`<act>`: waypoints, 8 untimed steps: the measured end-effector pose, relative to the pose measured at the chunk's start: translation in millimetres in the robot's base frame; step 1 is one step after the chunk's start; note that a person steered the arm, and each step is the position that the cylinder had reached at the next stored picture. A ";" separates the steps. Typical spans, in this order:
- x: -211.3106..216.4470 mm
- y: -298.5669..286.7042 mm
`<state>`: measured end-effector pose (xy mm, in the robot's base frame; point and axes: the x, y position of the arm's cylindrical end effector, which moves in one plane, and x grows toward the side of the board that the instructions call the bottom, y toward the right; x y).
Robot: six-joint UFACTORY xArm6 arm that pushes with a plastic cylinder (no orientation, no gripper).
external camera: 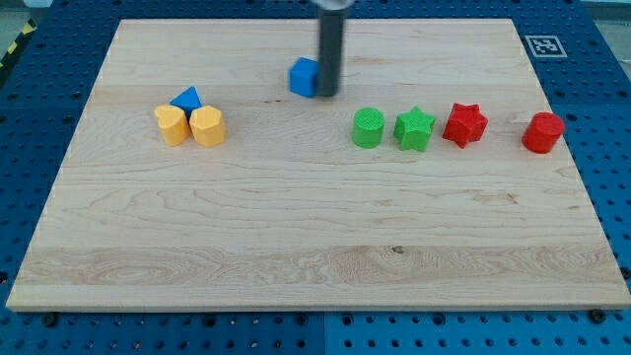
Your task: Slide the blue cube to the right side of the blue triangle
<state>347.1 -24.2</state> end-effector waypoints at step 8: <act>-30.3 -18.9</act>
<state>316.9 -43.2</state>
